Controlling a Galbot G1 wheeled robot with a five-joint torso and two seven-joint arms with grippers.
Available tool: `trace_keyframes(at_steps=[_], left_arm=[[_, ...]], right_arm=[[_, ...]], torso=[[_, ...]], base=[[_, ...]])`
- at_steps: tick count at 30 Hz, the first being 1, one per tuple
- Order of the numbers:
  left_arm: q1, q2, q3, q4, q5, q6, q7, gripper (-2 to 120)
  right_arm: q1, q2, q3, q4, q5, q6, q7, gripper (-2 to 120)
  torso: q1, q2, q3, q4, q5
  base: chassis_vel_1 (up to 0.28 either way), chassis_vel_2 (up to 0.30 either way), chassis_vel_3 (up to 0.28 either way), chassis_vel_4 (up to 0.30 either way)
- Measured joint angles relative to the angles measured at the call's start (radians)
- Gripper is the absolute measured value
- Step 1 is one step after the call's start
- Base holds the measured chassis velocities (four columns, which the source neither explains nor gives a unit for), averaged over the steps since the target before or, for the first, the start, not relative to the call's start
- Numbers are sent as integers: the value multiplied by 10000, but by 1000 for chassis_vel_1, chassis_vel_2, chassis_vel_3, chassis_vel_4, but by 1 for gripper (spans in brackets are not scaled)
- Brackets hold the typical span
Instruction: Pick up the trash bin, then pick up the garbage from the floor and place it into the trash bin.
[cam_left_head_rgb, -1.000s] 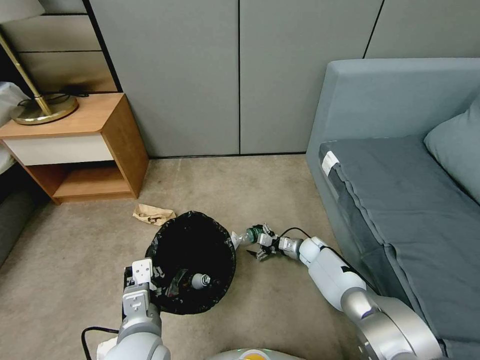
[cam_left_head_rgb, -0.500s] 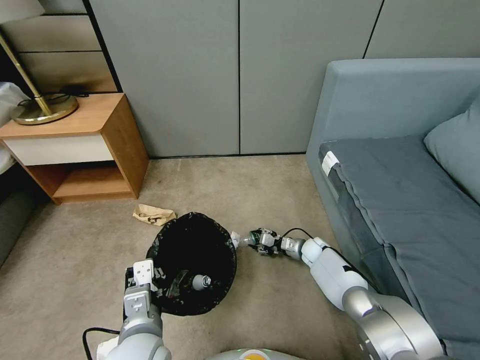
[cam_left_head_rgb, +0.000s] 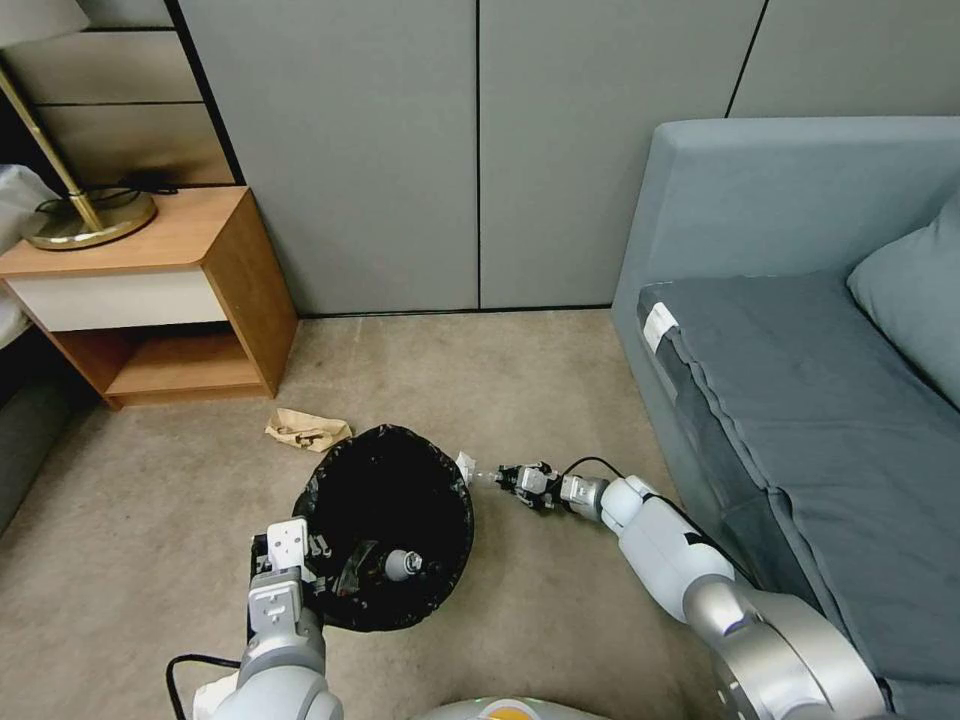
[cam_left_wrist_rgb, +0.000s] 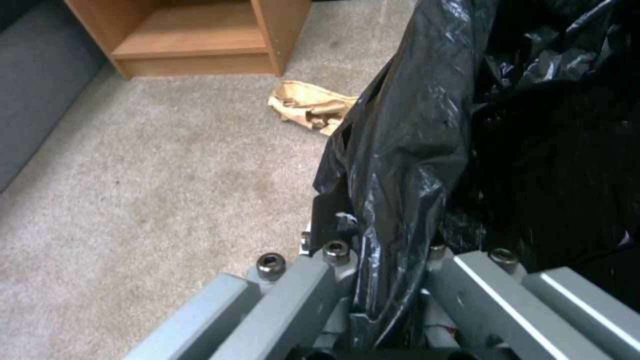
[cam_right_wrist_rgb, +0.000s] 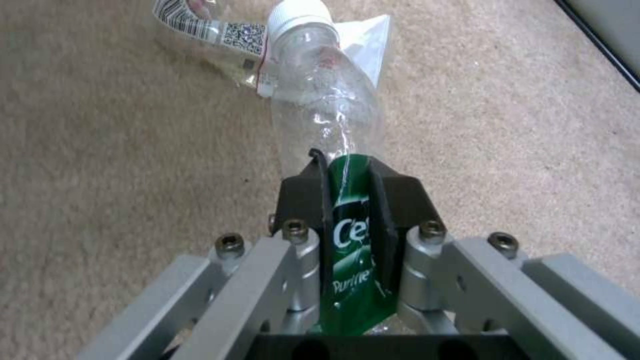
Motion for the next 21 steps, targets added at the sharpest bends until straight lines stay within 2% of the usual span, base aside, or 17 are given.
trace_keyframes(at_steps=[7, 12, 16, 17, 19, 21], left_arm=[[-14, -2, 9, 6, -2, 0, 0, 1], [-21, -1, 10, 6, -7, -1, 0, 1], [-33, -2, 10, 7, -13, 0, 0, 1], [-48, -2, -2, 30, -24, 0, 3, 1], [-52, -2, -8, 37, -27, -1, 5, 1], [-87, 1, -27, 87, -37, -3, 11, 1]], right_arm=[[-258, -16, -87, 213, 1626, -27, -238, 10], [-437, -42, -51, 514, 2071, 36, -220, 10], [-821, -258, -18, 1441, 2422, 85, -57, 10], [-1109, -437, 1, 2145, 2759, 32, -4, 10], [-1189, -489, 4, 2351, 2859, 5, 3, 9], [-1888, -856, 0, 3803, 3636, -246, 29, 9]], torso=[[0, 0, 0, 1, 0], [0, 0, 0, 1, 1], [0, 0, 0, 1, 0], [0, 0, 0, 1, 1], [0, 0, 0, 0, 0], [0, 0, 0, 1, -1]], base=[[0, 0, 0, 0], [0, 0, 0, 0], [0, 0, 0, 0], [0, 0, 0, 0], [0, 0, 0, 0], [0, 0, 0, 0]])
